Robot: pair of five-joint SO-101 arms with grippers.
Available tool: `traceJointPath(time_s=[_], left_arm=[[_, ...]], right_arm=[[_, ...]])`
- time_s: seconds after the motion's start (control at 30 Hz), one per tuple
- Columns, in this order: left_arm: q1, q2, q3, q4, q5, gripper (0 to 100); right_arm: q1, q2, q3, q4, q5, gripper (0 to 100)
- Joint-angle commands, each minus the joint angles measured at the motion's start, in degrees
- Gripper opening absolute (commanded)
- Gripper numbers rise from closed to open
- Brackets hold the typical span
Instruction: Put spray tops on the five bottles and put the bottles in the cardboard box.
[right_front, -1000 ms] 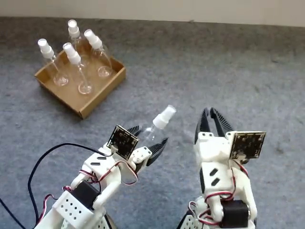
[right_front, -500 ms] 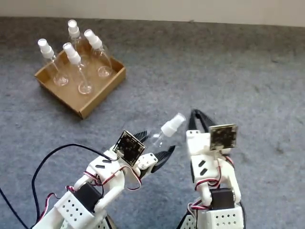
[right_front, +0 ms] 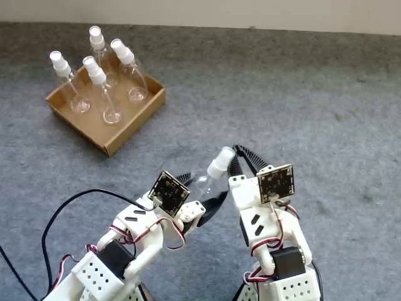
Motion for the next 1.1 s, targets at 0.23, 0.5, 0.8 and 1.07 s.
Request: traceJointPath(time_s=[0.23,0.5,0.8,1.07], left_arm=[[-3.0,-0.7,-1.2,-1.8,0.4,11],[-3.5,-0.7,-0.7,-9.8,0.4,11],[-12.3,-0.7,-0.7,-18.3,0.8,11],[-14.1,-0.7,-0.6,-22.2,0.8,11]], right_arm=[[-2.9,-0.7,-7.4,-1.4,0.9,0.5],[-2.9,-0.7,-7.4,-1.4,0.9,0.5],[-2.9,-0.7,-7.4,-1.4,0.4,0.5],[-2.9,-0.7,-7.0,-1.6,0.4,0.5]])
